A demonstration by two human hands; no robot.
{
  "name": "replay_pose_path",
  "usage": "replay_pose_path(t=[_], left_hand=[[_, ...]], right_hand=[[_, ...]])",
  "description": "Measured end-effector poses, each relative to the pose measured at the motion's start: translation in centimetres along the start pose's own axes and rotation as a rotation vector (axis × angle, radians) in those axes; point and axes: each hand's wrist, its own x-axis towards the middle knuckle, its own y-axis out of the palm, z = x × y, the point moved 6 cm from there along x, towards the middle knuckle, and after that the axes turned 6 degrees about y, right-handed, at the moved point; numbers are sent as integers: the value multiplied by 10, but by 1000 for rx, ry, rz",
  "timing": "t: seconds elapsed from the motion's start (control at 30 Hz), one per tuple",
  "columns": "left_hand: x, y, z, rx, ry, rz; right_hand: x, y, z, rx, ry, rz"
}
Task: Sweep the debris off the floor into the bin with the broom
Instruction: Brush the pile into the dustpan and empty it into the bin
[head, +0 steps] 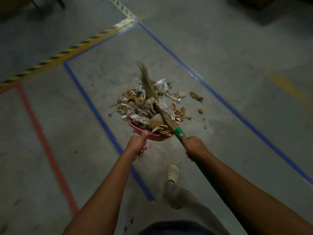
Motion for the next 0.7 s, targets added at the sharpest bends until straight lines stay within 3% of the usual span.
replay_pose_path(t=[0.47, 0.7], left_hand=[[-133, -53, 75, -77, 10, -30], [-199, -60, 122, -173, 3, -121]], right_hand=[[-135, 49, -54, -23, -83, -32], [-184, 75, -84, -99, -171, -8]])
